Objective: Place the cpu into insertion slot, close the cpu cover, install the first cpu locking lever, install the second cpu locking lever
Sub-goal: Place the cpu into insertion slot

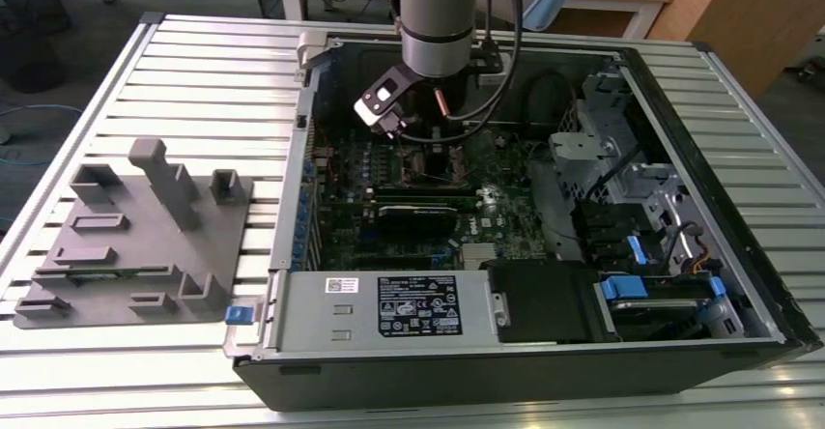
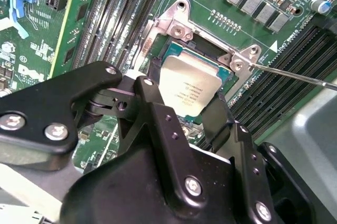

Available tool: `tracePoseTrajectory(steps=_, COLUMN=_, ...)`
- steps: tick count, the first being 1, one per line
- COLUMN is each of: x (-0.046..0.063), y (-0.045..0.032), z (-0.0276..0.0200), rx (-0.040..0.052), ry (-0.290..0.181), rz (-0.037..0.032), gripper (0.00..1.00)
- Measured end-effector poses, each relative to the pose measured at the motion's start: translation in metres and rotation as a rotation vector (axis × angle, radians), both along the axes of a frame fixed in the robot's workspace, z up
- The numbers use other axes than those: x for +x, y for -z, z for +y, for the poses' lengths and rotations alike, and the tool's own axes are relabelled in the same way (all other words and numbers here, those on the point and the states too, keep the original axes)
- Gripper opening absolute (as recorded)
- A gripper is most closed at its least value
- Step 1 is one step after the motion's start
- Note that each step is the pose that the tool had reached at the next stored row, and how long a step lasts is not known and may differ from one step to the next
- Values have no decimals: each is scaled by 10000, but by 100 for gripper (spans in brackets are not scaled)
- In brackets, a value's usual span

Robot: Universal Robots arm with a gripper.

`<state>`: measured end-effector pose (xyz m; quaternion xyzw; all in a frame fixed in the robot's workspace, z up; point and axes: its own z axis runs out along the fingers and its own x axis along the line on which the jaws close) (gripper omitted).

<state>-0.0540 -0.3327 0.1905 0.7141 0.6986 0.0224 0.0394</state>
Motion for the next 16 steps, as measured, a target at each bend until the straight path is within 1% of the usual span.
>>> tracePoseTrajectory(steps=2, x=1, y=-5, z=1, rx=6, ry=1, rz=-4, gripper=55)
tracePoseTrajectory(steps=3, x=2, y=-14, z=2, rx=15, ry=3, rz=-11, gripper=55)
tracePoseTrajectory(steps=6, x=0, y=-53, z=0, rx=3, ry=10, rz=-1, gripper=55)
tracePoseTrajectory(steps=9, x=0, y=-56, z=0, rx=4, ry=80, rz=-2, gripper=55)
tracePoseTrajectory(steps=13, x=0, y=-55, z=-1, rx=0, ry=416, rz=1, gripper=55)
tracePoseTrajectory(steps=16, x=0, y=-54, z=-1, rx=1, ry=422, rz=0, gripper=55)
